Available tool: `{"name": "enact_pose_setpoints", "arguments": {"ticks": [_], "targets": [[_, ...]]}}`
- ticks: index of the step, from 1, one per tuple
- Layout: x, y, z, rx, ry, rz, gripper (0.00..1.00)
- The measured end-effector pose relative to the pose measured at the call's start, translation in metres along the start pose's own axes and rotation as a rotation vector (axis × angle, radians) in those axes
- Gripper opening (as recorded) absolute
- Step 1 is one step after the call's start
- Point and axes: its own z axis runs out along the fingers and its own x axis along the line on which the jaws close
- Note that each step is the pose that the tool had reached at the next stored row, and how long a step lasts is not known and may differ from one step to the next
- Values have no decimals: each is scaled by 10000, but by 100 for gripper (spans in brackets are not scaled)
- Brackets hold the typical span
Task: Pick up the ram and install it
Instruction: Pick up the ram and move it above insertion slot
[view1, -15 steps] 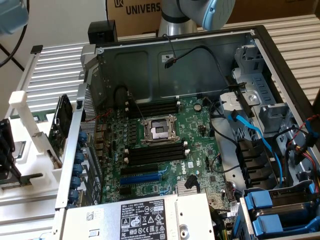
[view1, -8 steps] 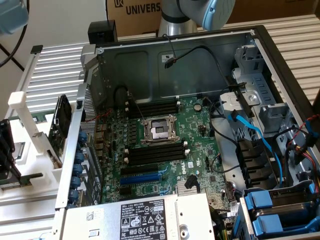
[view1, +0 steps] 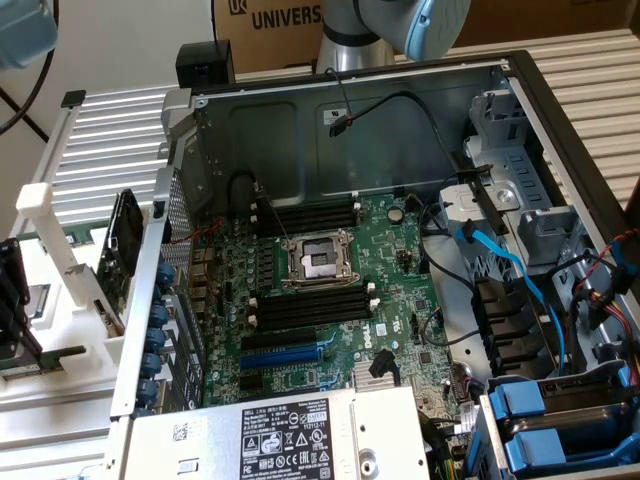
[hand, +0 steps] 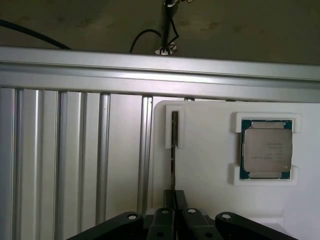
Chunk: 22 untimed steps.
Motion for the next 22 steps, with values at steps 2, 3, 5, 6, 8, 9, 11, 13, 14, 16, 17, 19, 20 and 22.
{"name": "enact_pose_setpoints", "arguments": {"ticks": [2,3,5,6,8,9,11,13,14,16,17,19,20,22], "targets": [[-1,-1,-4,4,-2,-1,12],[-2,-2,-10,3,-2,-1,12],[-23,-2,-24,0,1,-1,12],[-50,-3,-28,1,0,0,12],[-94,-5,-36,1,0,0,12],[-119,-6,-39,1,-1,-1,12],[-152,-7,-42,0,-1,0,12],[-152,-6,-42,-1,-2,-1,12],[-153,-6,-42,-1,-3,-1,12],[-150,-4,-62,3,2,1,12],[-148,-3,-83,2,11,16,12],[-143,-5,-129,3,28,42,12],[-136,-6,-230,4,33,72,12],[-136,-5,-308,3,35,92,12]]}}
